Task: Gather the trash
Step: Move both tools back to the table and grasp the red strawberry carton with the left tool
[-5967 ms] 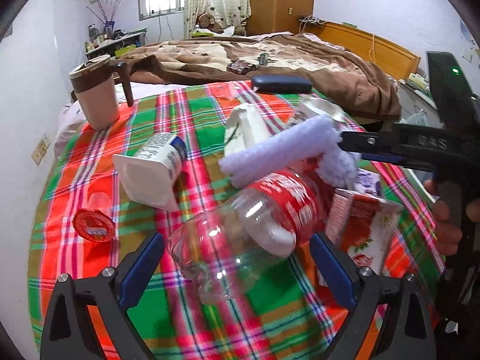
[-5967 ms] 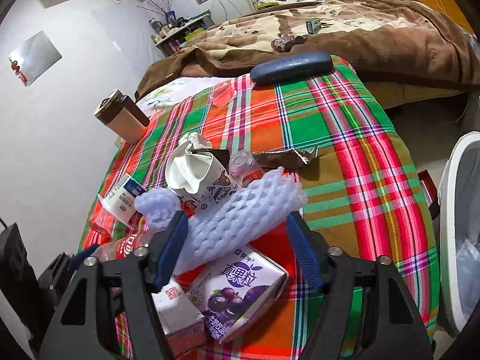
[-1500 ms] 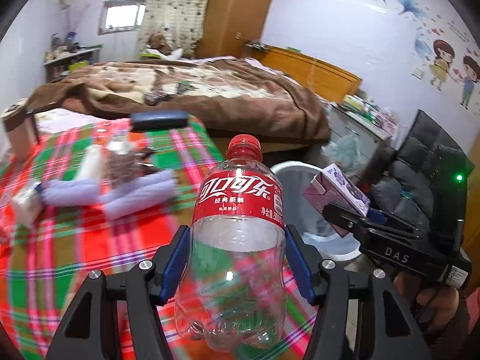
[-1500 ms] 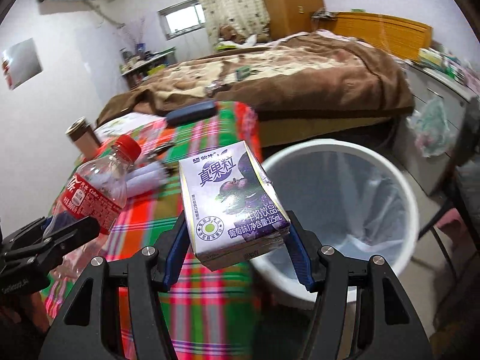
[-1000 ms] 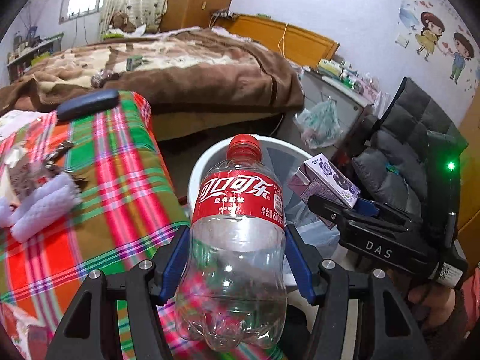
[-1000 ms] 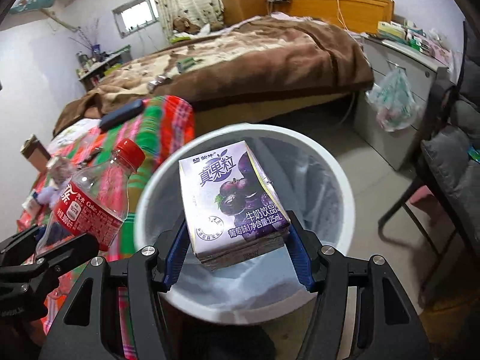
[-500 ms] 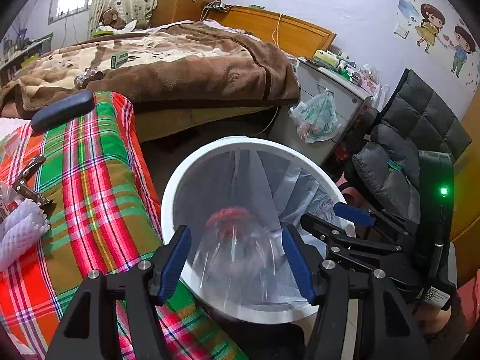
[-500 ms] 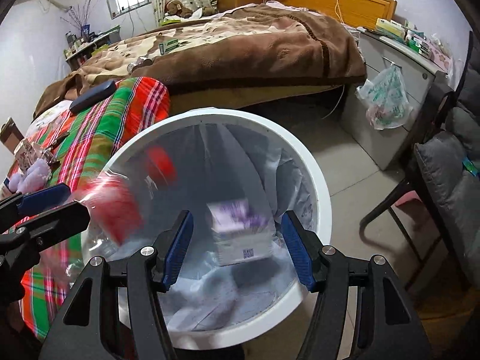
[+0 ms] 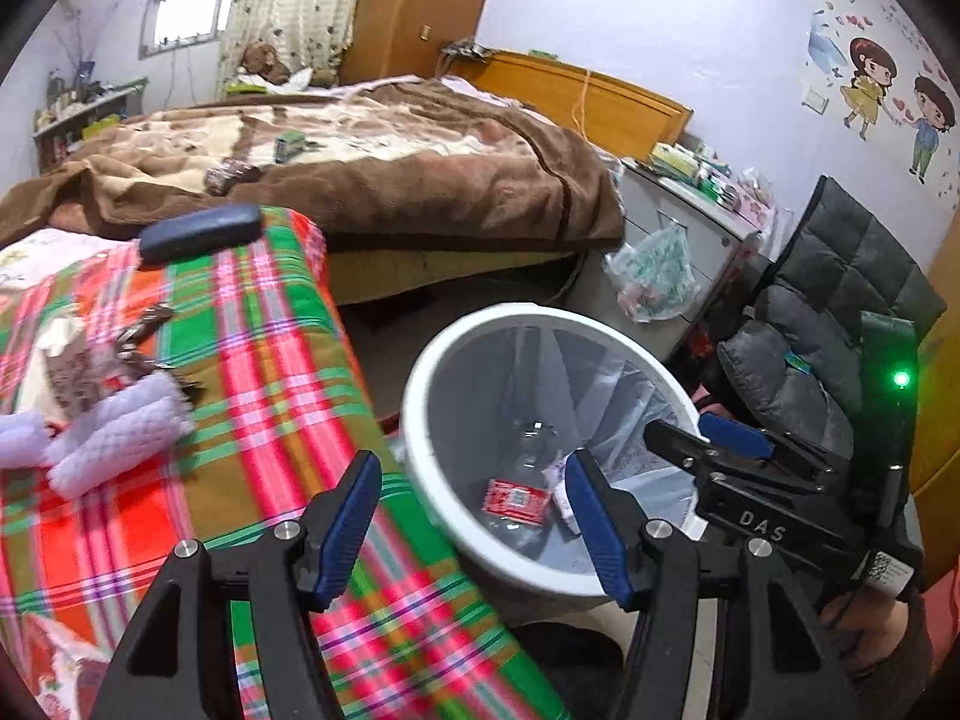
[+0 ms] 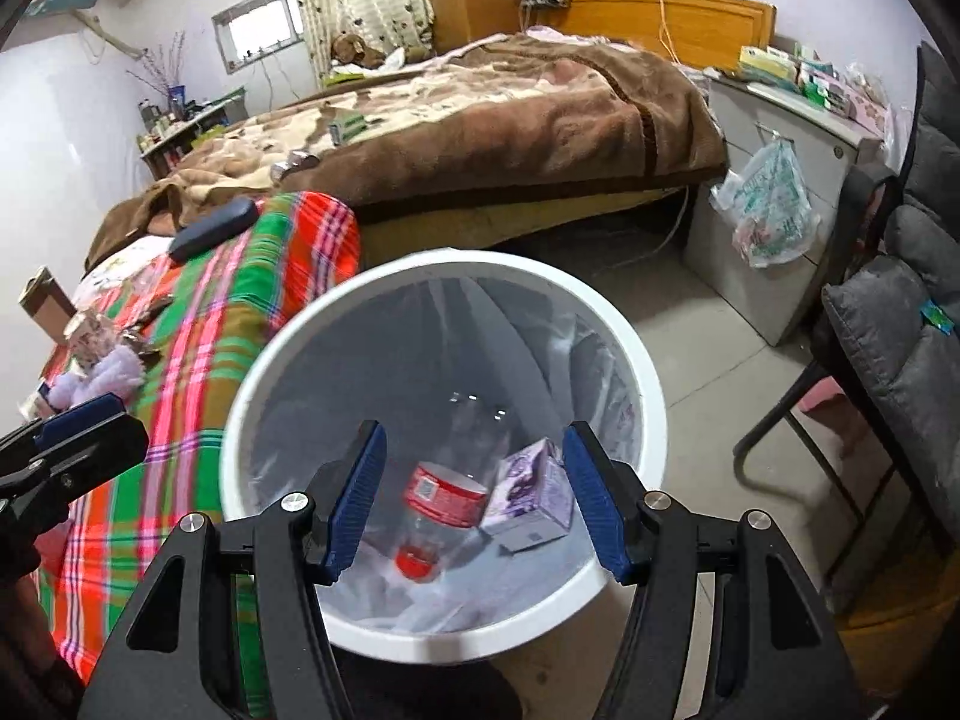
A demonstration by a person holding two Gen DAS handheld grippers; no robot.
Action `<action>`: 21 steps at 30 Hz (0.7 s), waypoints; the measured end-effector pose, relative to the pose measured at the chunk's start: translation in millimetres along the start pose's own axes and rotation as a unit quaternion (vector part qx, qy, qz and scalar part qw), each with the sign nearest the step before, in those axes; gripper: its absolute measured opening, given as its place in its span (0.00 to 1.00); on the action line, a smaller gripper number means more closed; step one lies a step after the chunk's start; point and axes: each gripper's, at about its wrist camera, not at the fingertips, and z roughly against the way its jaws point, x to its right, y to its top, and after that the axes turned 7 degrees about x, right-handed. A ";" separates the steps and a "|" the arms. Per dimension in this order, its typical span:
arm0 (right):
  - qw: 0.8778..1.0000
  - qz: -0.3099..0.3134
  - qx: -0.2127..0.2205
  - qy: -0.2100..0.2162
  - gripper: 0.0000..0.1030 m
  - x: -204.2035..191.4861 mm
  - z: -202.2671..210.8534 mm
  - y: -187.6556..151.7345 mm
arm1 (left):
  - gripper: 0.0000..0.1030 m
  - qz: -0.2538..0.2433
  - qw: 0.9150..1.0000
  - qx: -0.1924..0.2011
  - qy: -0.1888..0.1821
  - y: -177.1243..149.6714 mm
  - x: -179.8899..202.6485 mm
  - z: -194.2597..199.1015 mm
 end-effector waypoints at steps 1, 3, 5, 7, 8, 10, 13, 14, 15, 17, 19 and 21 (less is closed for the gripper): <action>1.000 0.002 0.004 0.001 0.61 -3.4 2.3 -0.4 | 0.62 0.004 1.000 0.004 0.002 -1.4 -3.5 5.5; 1.000 0.006 0.010 0.007 0.61 -9.4 6.0 -1.4 | 0.62 0.012 1.000 0.007 0.005 -3.9 -10.4 13.9; 1.000 0.007 0.022 0.019 0.61 -17.0 11.4 -2.2 | 0.62 0.012 1.000 0.017 0.022 -8.4 -16.9 25.3; 0.999 0.011 0.023 0.030 0.61 -24.7 13.2 -3.6 | 0.62 0.014 0.999 0.024 0.036 -13.9 -25.7 37.1; 0.999 0.013 0.024 0.034 0.61 -28.8 13.9 -4.3 | 0.62 0.017 0.999 0.027 0.041 -16.9 -29.9 41.6; 0.999 0.019 0.024 0.045 0.61 -37.3 13.9 -6.0 | 0.62 0.022 0.998 0.034 0.056 -20.2 -39.2 51.8; 0.997 0.026 0.026 0.062 0.61 -51.2 15.7 -8.6 | 0.62 0.021 0.996 0.043 0.075 -25.8 -51.6 65.8; 0.997 0.031 0.028 0.070 0.61 -56.4 15.9 -9.1 | 0.62 0.020 0.995 0.048 0.080 -28.9 -56.9 72.0; 0.996 0.036 0.029 0.077 0.61 -62.3 16.5 -9.7 | 0.62 0.023 0.995 0.051 0.085 -31.9 -62.7 77.3; 0.995 0.045 0.030 0.087 0.61 -72.8 16.7 -11.7 | 0.62 0.029 0.994 0.053 0.095 -37.4 -73.7 86.1; 0.994 0.052 0.030 0.096 0.61 -82.8 16.4 -13.2 | 0.69 0.033 0.992 0.056 0.111 -47.3 -89.3 96.7; 0.992 0.057 0.028 0.106 0.61 -91.2 15.4 -13.7 | 0.71 0.036 0.990 0.054 0.128 -54.8 -102.6 103.5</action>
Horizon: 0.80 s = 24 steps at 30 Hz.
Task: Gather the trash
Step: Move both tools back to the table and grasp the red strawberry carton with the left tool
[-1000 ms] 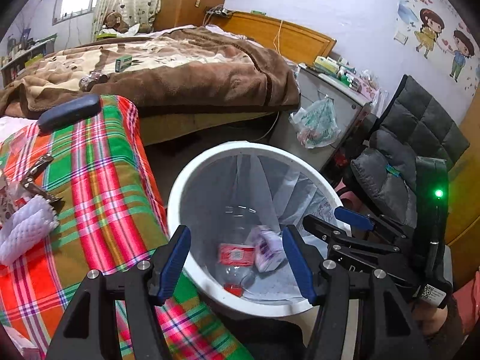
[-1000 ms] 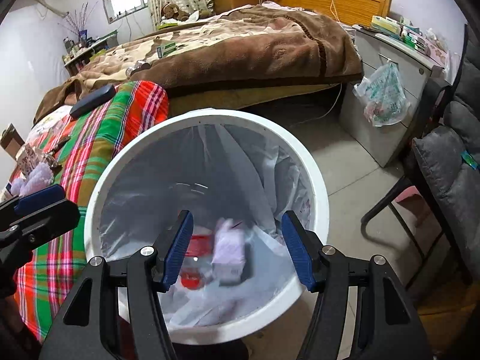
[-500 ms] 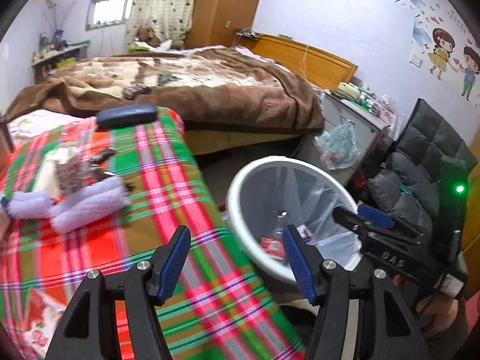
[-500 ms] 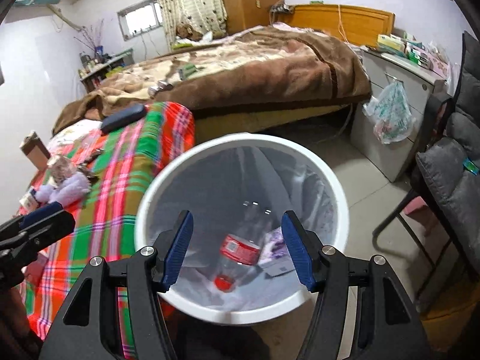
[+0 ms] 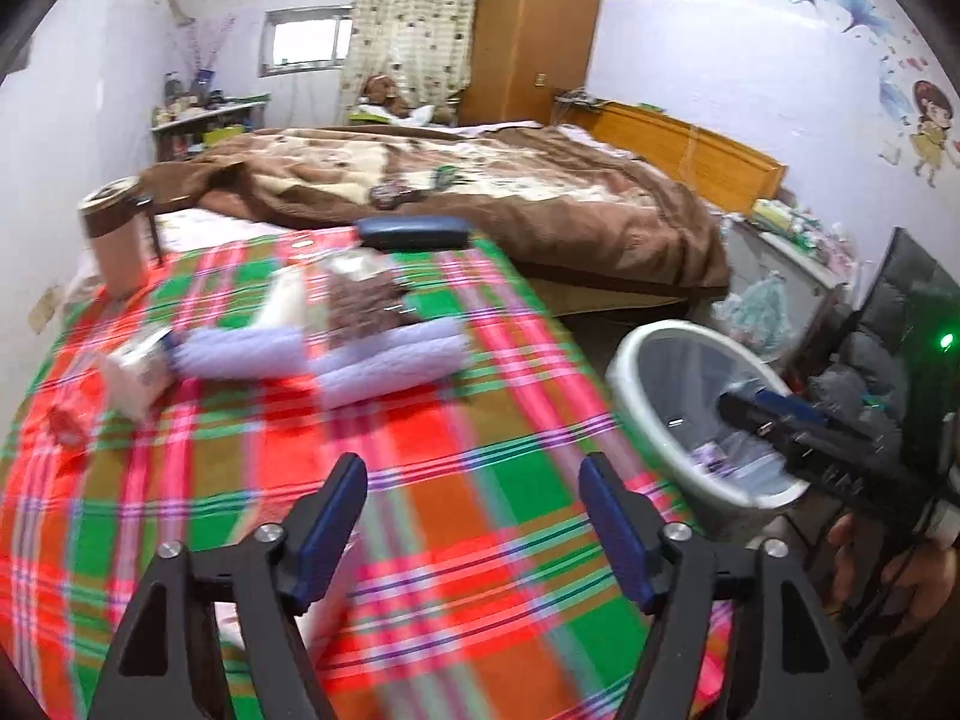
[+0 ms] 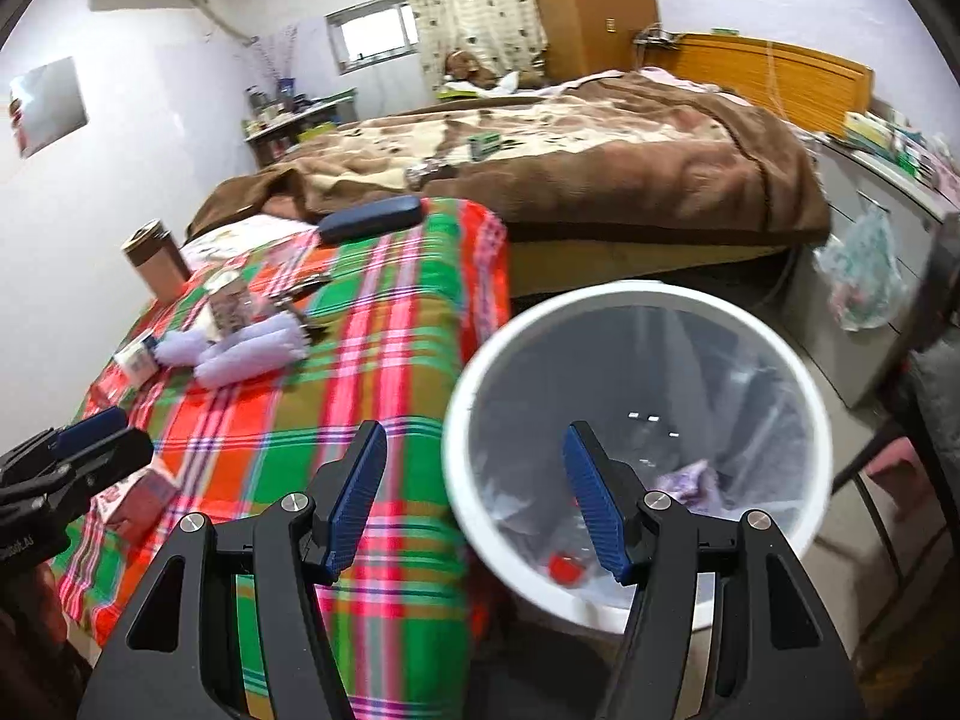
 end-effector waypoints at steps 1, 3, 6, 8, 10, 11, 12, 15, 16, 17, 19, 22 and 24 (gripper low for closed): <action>1.000 0.003 0.001 0.006 0.61 -4.7 -1.5 0.0 | 0.71 0.009 1.000 -0.005 0.010 -3.4 -11.8 1.4; 1.000 0.011 -0.002 0.014 0.61 -13.0 -4.8 -0.3 | 0.71 0.022 1.000 -0.005 0.018 -6.1 -26.6 4.7; 0.999 0.021 -0.004 0.026 0.61 -26.8 -7.6 -2.1 | 0.71 0.023 0.999 -0.001 0.030 -12.6 -45.3 11.8; 0.999 0.032 -0.006 0.034 0.61 -35.6 -8.7 -2.4 | 0.71 0.022 0.999 -0.006 0.039 -17.3 -56.4 13.5; 0.999 0.038 -0.008 0.037 0.61 -41.9 -11.6 -2.0 | 0.72 0.024 0.999 -0.015 0.044 -23.2 -65.1 12.6; 0.998 0.039 -0.010 0.039 0.61 -44.3 -13.3 -1.9 | 0.72 0.024 0.999 -0.018 0.045 -26.0 -68.4 12.2; 0.998 0.039 -0.011 0.042 0.61 -46.3 -14.4 -2.2 | 0.72 0.025 0.998 -0.024 0.045 -29.7 -72.2 11.1; 0.998 0.042 -0.015 0.046 0.61 -53.5 -17.7 -3.4 | 0.72 0.021 0.998 -0.033 0.043 -37.4 -77.8 8.8; 0.998 0.045 -0.017 0.047 0.61 -56.0 -19.0 -3.7 | 0.72 0.020 0.998 -0.035 0.042 -38.3 -78.9 7.7; 0.998 0.047 -0.018 0.049 0.61 -58.8 -20.5 -4.0 | 0.72 0.018 0.998 -0.039 0.039 -39.9 -79.4 5.6; 0.997 0.052 -0.022 0.051 0.61 -64.7 -23.8 -4.7 | 0.73 0.012 0.998 -0.055 0.032 -43.2 -79.3 -0.8; 0.996 0.065 -0.027 0.055 0.61 -74.1 -29.5 -4.6 | 0.73 0.000 0.997 -0.068 0.027 -48.0 -77.4 -8.5; 0.995 0.077 -0.030 0.059 0.61 -81.3 -34.8 -3.3 | 0.73 -0.005 0.997 -0.074 0.026 -49.1 -77.2 -13.6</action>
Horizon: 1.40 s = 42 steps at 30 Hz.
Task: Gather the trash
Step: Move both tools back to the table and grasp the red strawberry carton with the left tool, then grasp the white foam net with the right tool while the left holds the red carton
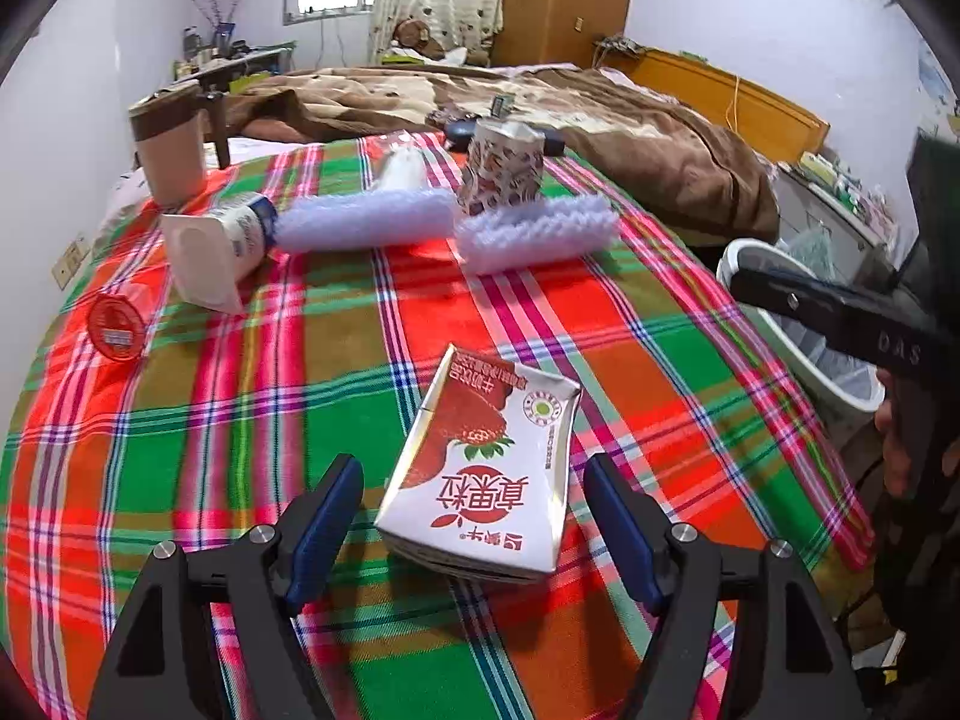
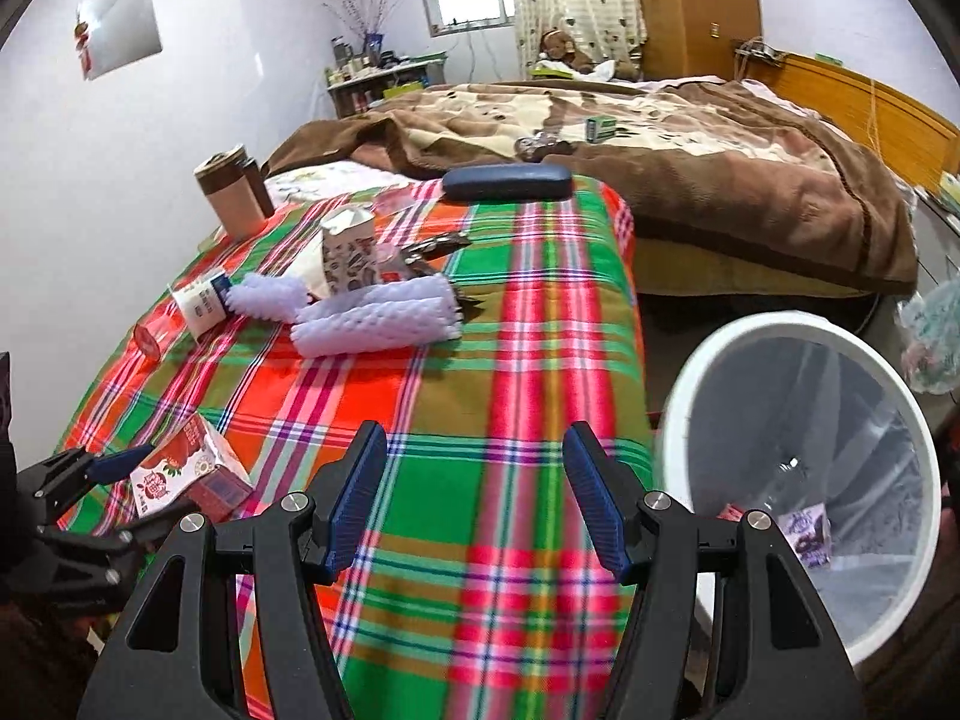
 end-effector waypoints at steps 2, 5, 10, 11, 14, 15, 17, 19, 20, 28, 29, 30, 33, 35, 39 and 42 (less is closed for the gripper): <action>1.000 0.010 -0.002 0.004 0.61 -5.5 -6.8 4.4 | 0.73 0.003 1.000 -0.010 0.000 -0.1 -2.8 -7.3; 1.000 0.020 -0.006 0.021 0.61 -13.7 -18.9 12.6 | 0.70 0.015 1.000 -0.006 0.006 1.0 -8.0 -9.4; 0.997 0.043 -0.013 0.058 0.61 -28.3 -37.2 29.0 | 0.62 0.050 0.998 -0.003 0.035 6.1 -25.9 -12.3; 0.997 0.048 -0.009 0.063 0.61 -30.5 -40.1 32.9 | 0.62 0.056 0.998 -0.001 0.037 6.7 -29.1 -12.3; 0.995 0.073 -0.008 0.070 0.61 -37.4 -49.8 40.2 | 0.62 0.068 0.997 0.001 0.039 9.2 -35.5 -11.6; 0.994 0.082 -0.010 0.073 0.61 -39.5 -54.0 42.9 | 0.62 0.069 0.997 0.002 0.042 10.3 -36.6 -11.0; 0.992 0.086 -0.013 0.086 0.61 -39.3 -60.2 47.2 | 0.62 0.068 0.997 0.003 0.046 12.4 -37.6 -10.4; 0.992 0.084 -0.013 0.094 0.61 -38.8 -66.7 52.1 | 0.62 0.072 0.996 0.004 0.044 13.9 -38.9 -9.3; 0.992 0.082 -0.013 0.100 0.61 -38.2 -69.2 54.6 | 0.62 0.074 0.996 0.003 0.042 14.0 -39.5 -9.2; 0.982 0.093 -0.048 0.158 0.61 -37.8 -100.9 60.1 | 0.62 0.079 0.996 -0.009 0.040 13.6 -41.2 -12.5; 0.980 0.102 -0.060 0.158 0.61 -38.7 -104.8 58.2 | 0.62 0.079 0.996 -0.009 0.040 14.4 -42.2 -13.3; 0.979 0.105 -0.067 0.158 0.61 -37.9 -105.8 57.0 | 0.62 0.079 0.996 -0.010 0.039 14.2 -42.1 -13.3; 0.974 0.115 -0.085 0.178 0.61 -36.9 -101.9 52.8 | 0.62 0.078 0.996 -0.010 0.039 14.5 -42.9 -13.4; 0.970 0.127 -0.093 0.184 0.61 -38.5 -93.6 49.8 | 0.62 0.078 0.996 -0.010 0.039 14.7 -43.2 -13.8; 0.963 0.150 -0.107 0.197 0.61 -45.4 -77.3 44.5 | 0.62 0.083 0.996 -0.010 0.038 14.1 -44.3 -14.6; 0.956 0.171 -0.125 0.200 0.61 -46.4 -73.2 45.1 | 0.62 0.085 0.996 -0.010 0.039 14.3 -46.9 -13.5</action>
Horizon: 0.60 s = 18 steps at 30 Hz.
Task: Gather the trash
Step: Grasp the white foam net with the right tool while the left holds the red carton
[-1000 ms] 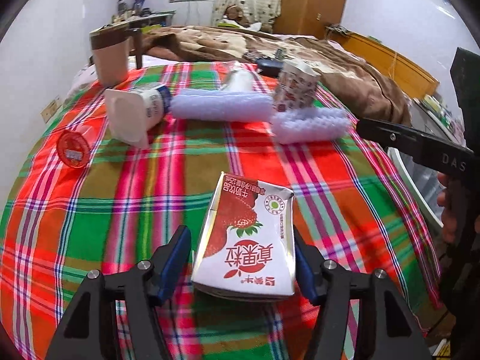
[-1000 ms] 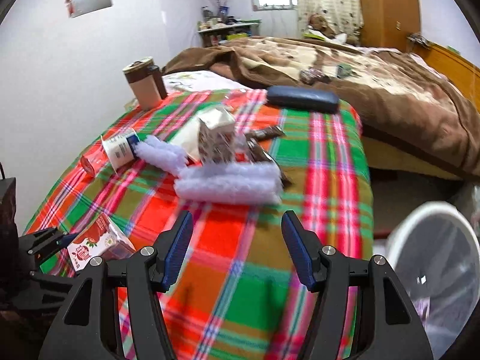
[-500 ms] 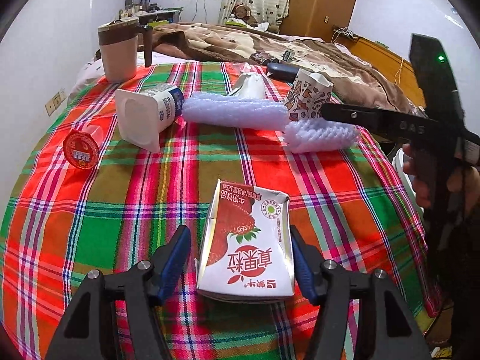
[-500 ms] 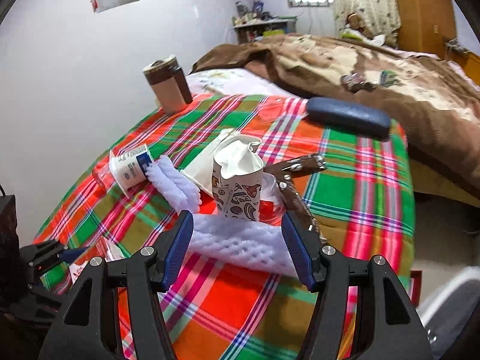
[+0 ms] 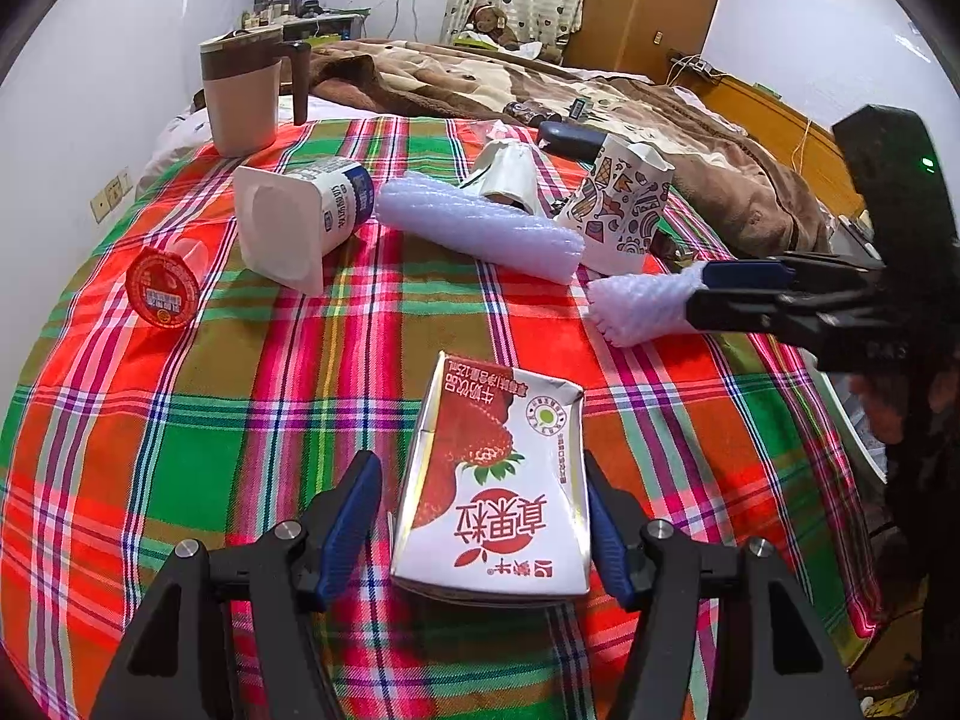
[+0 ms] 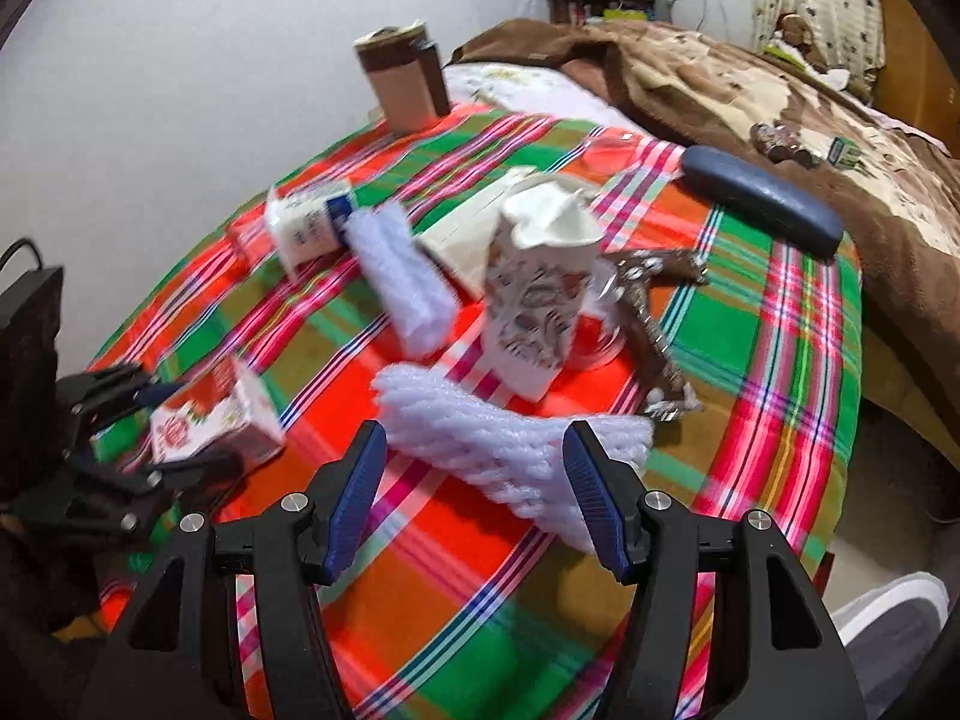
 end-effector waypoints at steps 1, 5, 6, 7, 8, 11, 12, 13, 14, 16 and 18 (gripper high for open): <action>1.000 0.010 -0.003 -0.001 0.61 -3.7 3.8 -0.1 | 0.62 0.001 1.000 0.000 0.000 -0.2 -0.7 0.6; 0.998 0.026 0.035 -0.040 0.61 -8.2 22.2 4.6 | 0.62 0.003 1.000 0.000 0.000 0.4 -1.8 0.5; 0.997 0.025 0.050 -0.045 0.61 -7.6 25.9 6.5 | 0.62 0.003 1.000 0.000 0.000 0.9 -1.9 0.4; 0.996 0.022 0.070 -0.054 0.61 -5.8 30.0 9.6 | 0.62 0.003 1.000 0.000 0.001 1.1 -1.5 0.4; 0.995 0.015 0.086 -0.056 0.61 -2.3 31.7 12.9 | 0.62 0.003 1.000 0.000 0.000 1.0 -1.2 0.3; 0.997 -0.010 0.075 -0.010 0.61 11.1 16.5 18.9 | 0.62 0.004 1.000 -0.002 -0.001 0.2 -1.7 0.6; 0.998 -0.015 0.066 0.007 0.61 14.3 9.1 19.6 | 0.62 0.004 1.000 -0.002 -0.001 -0.7 -1.3 0.9; 0.998 -0.017 0.053 0.017 0.61 15.9 1.9 17.5 | 0.62 0.004 1.000 -0.003 0.000 -0.7 -1.8 0.6; 0.999 -0.016 0.043 0.020 0.61 15.7 -2.8 15.3 | 0.62 0.005 1.000 -0.004 0.001 -0.9 -2.1 0.6; 0.999 -0.009 0.022 0.033 0.61 14.8 -9.9 7.1 | 0.62 0.005 1.000 -0.003 -0.001 -0.2 -1.9 1.2; 0.999 -0.001 0.008 0.052 0.61 14.6 -11.6 -0.6 | 0.62 0.002 1.000 -0.003 -0.003 0.9 -0.5 0.6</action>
